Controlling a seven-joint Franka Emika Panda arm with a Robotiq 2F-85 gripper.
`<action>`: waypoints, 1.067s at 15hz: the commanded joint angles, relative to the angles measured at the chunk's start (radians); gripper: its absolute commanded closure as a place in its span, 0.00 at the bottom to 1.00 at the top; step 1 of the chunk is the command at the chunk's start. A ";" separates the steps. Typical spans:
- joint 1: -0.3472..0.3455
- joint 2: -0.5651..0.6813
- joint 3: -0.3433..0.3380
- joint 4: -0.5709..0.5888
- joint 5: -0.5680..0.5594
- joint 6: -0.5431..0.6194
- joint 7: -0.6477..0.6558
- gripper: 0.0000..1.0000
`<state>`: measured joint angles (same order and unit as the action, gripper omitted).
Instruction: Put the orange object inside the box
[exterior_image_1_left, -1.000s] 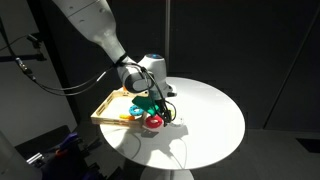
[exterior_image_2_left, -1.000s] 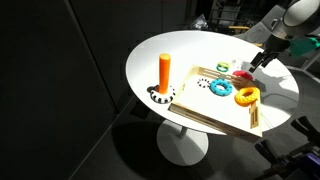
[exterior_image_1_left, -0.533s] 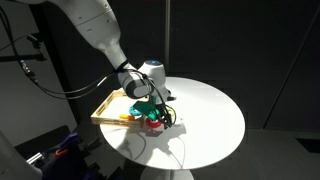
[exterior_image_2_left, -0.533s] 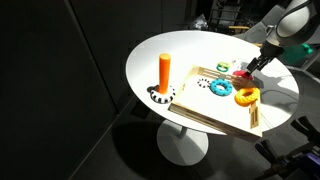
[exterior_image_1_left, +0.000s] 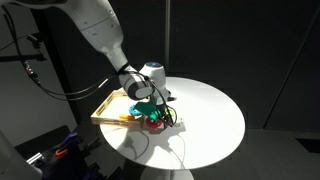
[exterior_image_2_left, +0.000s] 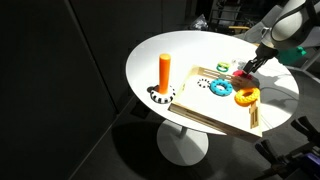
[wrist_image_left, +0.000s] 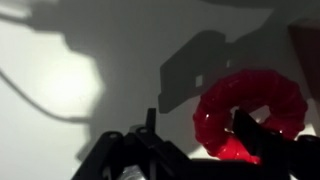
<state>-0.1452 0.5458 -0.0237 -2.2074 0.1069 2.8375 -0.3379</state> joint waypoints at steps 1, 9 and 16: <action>-0.027 0.018 0.014 0.029 -0.038 -0.001 0.033 0.53; -0.063 -0.073 0.073 0.017 -0.005 -0.026 0.014 0.90; -0.125 -0.194 0.233 -0.009 0.119 -0.046 -0.056 0.90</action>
<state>-0.2249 0.4124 0.1277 -2.1879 0.1525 2.8293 -0.3415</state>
